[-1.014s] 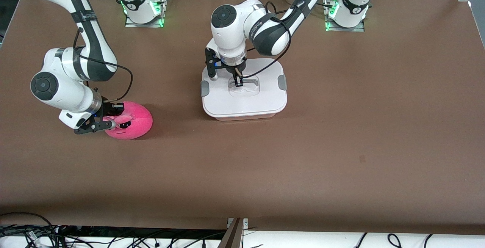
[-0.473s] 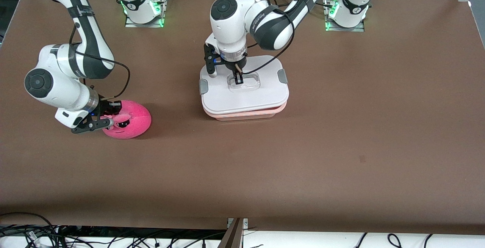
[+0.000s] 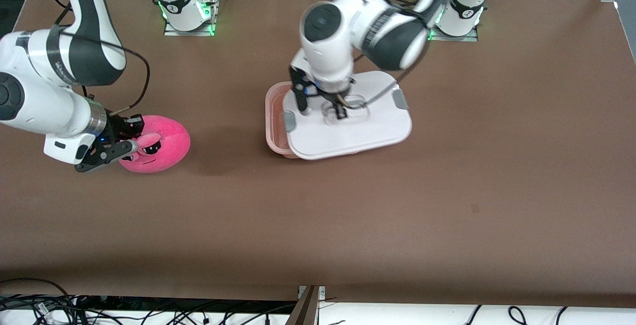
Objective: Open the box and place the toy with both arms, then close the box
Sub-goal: 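Grasp the lid handle with the left gripper while the right gripper grasps the toy, then lift the lid aside with the left gripper while the right gripper carries the toy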
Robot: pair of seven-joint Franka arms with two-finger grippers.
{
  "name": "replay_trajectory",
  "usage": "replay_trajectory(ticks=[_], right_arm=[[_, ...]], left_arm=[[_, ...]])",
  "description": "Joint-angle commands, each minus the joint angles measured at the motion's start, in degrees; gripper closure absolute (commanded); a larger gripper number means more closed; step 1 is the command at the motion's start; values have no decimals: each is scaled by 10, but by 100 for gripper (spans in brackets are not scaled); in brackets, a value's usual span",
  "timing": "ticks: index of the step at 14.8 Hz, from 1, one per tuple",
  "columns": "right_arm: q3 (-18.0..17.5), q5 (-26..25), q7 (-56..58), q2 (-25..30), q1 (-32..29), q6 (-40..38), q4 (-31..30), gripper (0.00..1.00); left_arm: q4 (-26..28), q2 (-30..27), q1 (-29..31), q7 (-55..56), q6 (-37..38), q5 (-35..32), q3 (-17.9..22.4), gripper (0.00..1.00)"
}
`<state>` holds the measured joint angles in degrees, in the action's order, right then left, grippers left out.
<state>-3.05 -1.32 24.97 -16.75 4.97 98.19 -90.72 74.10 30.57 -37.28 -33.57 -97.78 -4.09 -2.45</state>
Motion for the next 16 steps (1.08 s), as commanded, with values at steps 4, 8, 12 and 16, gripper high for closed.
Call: replay_trajectory(ticks=[4,8,12,16], right_arm=[[-27,-4,209,-10,80,-43,76,100],[-65,-11,241,-18,182,-42,103,100],[-65,-7,210,-21,267,-36,103,100],[-65,-16,206,-45,304,-36,103,100]], left_arm=[[-4,-12,197,-125,80,26,0,100],[-6,-24,307,-212,120,30,-3,100],[0,-27,342,-308,142,-2,1,100],[-3,-30,376,-333,160,3,0,100]])
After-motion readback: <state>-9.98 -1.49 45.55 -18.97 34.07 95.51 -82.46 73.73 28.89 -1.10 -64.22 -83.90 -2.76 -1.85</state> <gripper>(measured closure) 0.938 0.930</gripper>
